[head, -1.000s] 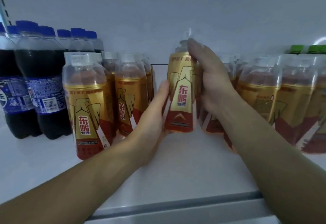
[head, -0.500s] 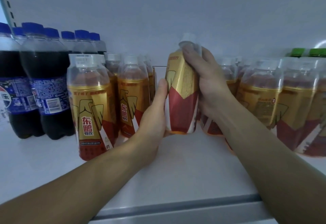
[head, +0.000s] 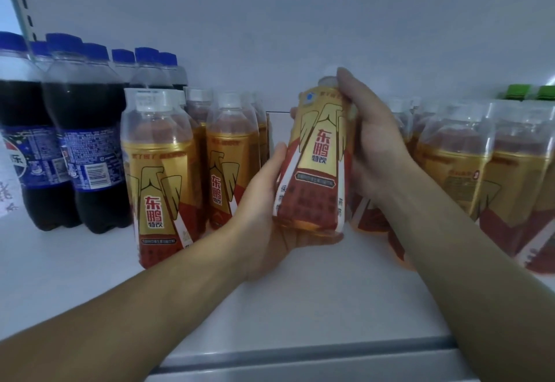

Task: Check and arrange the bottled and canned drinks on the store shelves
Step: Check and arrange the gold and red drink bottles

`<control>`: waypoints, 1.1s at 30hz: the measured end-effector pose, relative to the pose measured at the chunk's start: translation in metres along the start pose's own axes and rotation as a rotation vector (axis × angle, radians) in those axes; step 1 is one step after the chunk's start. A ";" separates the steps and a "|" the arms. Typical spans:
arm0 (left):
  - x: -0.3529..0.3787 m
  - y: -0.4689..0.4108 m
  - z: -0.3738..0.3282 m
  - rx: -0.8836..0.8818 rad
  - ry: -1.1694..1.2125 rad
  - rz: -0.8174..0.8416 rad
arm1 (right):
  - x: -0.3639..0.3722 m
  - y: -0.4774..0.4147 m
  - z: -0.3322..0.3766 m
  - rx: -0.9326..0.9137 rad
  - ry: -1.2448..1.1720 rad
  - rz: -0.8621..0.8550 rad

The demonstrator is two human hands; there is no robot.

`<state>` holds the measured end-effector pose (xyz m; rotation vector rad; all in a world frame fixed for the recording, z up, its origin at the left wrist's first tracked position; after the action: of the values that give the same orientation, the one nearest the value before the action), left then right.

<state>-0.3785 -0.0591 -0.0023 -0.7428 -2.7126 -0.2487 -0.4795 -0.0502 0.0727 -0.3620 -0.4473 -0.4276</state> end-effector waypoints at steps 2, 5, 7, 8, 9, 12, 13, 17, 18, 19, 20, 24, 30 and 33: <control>0.003 0.000 0.004 -0.018 0.000 0.033 | -0.001 0.004 -0.001 0.043 0.034 0.013; 0.000 -0.004 -0.002 0.101 -0.050 -0.018 | -0.006 0.000 0.003 -0.042 0.079 -0.071; -0.001 -0.003 -0.010 0.208 -0.110 -0.044 | -0.010 -0.005 0.008 -0.171 0.163 -0.151; 0.000 -0.003 -0.012 0.253 -0.150 -0.049 | -0.011 -0.007 0.009 -0.211 0.199 -0.170; -0.001 -0.003 -0.013 0.279 -0.173 -0.058 | -0.011 -0.008 0.008 -0.211 0.220 -0.163; 0.000 -0.004 -0.009 0.182 -0.066 0.006 | -0.004 -0.008 0.000 -0.076 0.163 -0.014; 0.003 -0.002 -0.007 0.110 0.000 0.062 | -0.003 -0.005 -0.002 -0.033 0.150 0.017; 0.009 0.005 -0.004 0.052 0.004 0.171 | -0.006 -0.003 -0.001 -0.042 0.180 -0.021; 0.009 0.004 -0.005 0.110 -0.051 0.140 | -0.008 -0.004 0.003 -0.109 0.194 -0.055; 0.009 0.004 -0.007 0.167 -0.087 0.115 | -0.010 -0.004 0.008 -0.187 0.217 -0.100; 0.009 0.005 -0.009 0.211 -0.108 0.088 | -0.011 -0.003 0.012 -0.261 0.244 -0.142; 0.003 0.002 -0.012 0.214 -0.093 0.019 | -0.005 -0.003 0.007 -0.209 0.155 -0.109; 0.013 0.008 -0.001 -0.030 0.028 0.190 | -0.004 -0.002 -0.006 0.040 0.180 0.037; 0.005 0.003 -0.009 0.148 -0.084 0.072 | -0.011 -0.007 0.002 -0.104 0.261 -0.079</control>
<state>-0.3788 -0.0570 0.0084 -0.8229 -2.7394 -0.0001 -0.4922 -0.0521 0.0707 -0.3838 -0.1862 -0.5684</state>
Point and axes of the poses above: each hand's wrist, its own y-axis away from the middle knuckle, its own x-axis out of the palm, z = x × y, the point moved 7 cm from there along -y, towards the middle knuckle, and after that the axes turned 13 degrees about -z, right-handed, at the moved point
